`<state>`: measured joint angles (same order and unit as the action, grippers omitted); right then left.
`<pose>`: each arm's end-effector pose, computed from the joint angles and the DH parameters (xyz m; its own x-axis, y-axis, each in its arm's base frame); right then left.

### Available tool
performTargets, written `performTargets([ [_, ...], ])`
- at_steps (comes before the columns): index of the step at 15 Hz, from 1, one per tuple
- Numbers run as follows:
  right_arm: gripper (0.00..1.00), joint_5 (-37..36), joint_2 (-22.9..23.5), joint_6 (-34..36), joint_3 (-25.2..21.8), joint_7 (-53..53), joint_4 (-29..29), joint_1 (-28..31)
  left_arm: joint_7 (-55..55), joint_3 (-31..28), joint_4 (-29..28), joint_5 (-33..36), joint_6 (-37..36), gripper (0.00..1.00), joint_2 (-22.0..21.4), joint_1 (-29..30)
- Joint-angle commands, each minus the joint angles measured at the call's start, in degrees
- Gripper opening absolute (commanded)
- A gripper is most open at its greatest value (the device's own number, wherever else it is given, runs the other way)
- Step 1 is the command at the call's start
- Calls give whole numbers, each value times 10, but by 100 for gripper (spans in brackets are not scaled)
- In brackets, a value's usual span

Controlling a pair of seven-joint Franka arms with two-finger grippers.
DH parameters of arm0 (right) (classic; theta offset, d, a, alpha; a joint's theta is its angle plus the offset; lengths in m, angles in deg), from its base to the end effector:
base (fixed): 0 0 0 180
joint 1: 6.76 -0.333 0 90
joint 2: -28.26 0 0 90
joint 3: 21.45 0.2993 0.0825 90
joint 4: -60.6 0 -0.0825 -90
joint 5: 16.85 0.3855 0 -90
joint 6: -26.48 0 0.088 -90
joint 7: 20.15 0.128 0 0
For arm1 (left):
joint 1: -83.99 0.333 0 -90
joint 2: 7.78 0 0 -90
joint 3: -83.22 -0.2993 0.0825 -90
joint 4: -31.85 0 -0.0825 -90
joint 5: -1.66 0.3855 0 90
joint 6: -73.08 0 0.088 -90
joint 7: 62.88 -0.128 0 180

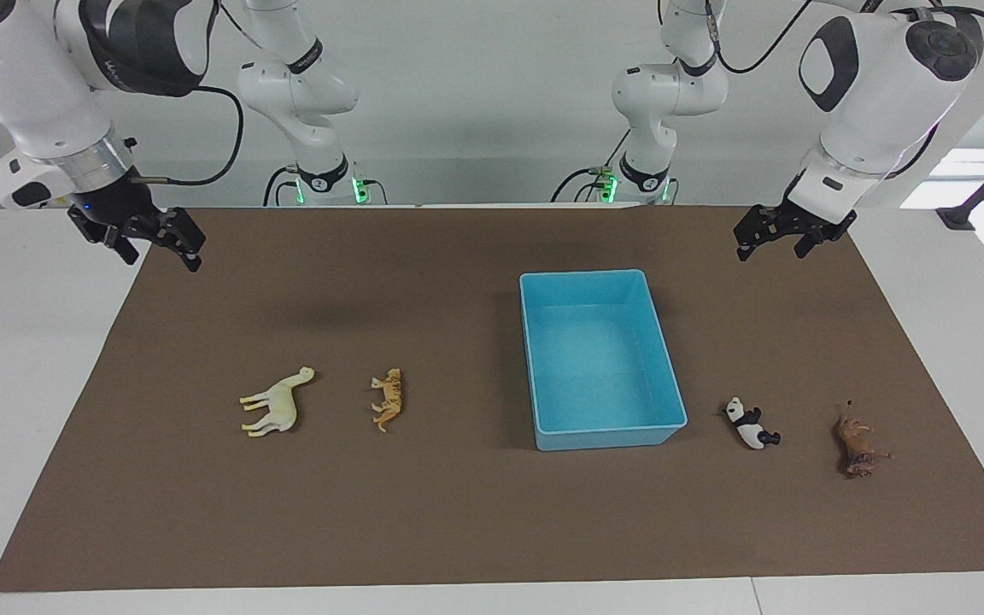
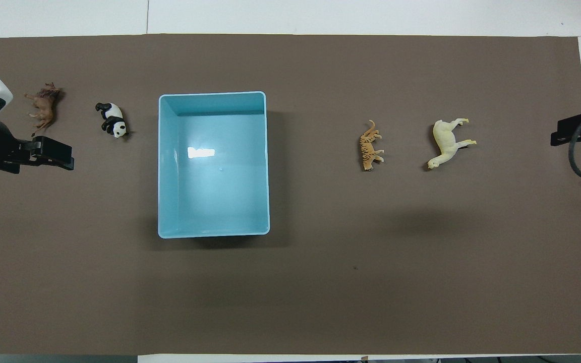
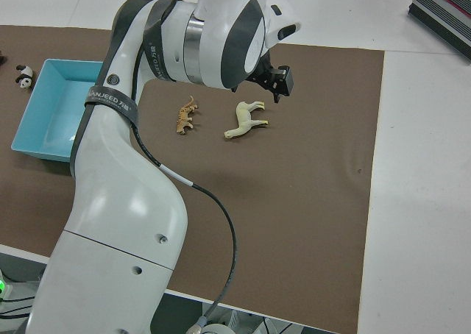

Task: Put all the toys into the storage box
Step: 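Reach the left gripper toward the panda toy while the right gripper reaches the tiger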

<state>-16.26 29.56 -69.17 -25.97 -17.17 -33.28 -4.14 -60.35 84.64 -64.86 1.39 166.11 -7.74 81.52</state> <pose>0.5655 -0.0692 0.5505 0.9842 -0.1767 0.0078 -0.1766 -0.9842 -0.0089 0.5534 -0.0382 0.5354 0.9976 -0.0233 -0.0650 -0.0233 -0.9997 0.0018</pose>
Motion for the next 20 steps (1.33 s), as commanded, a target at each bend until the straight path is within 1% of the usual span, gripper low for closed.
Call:
performTargets([
  [1, 100, 0, -4, -7, 1, -9, -7, 5, -9, 1, -9, 24, 18, 100, -8, 2],
  [9, 100, 1, -5, -3, 2, -3, -9, 6, -6, 2, -11, 25, 18, 100, -13, -8],
  [11, 100, 0, -6, -3, 2, 0, -9, 4, 15, 2, -15, 22, 22, 100, -14, -8],
  [12, 100, 0, -8, -3, 2, -1, -11, 4, 36, 2, -16, 22, 40, 100, -14, -6],
  [14, 100, 0, -9, -5, 3, 1, -15, 2, 52, 1, -43, 22, 105, 100, -11, -7],
  [15, 100, 1, -9, -11, 2, 4, -17, -2, 65, 1, -49, 22, 124, 100, -4, -3],
  [18, 100, 1, -2, -27, 7, 21, -27, -23, 90, 0, -66, 25, 215, 100, 42, 3],
  [20, 100, 2, 26, -51, 7, 36, -30, -37, 92, 0, -64, 26, 275, 100, 86, 4],
])
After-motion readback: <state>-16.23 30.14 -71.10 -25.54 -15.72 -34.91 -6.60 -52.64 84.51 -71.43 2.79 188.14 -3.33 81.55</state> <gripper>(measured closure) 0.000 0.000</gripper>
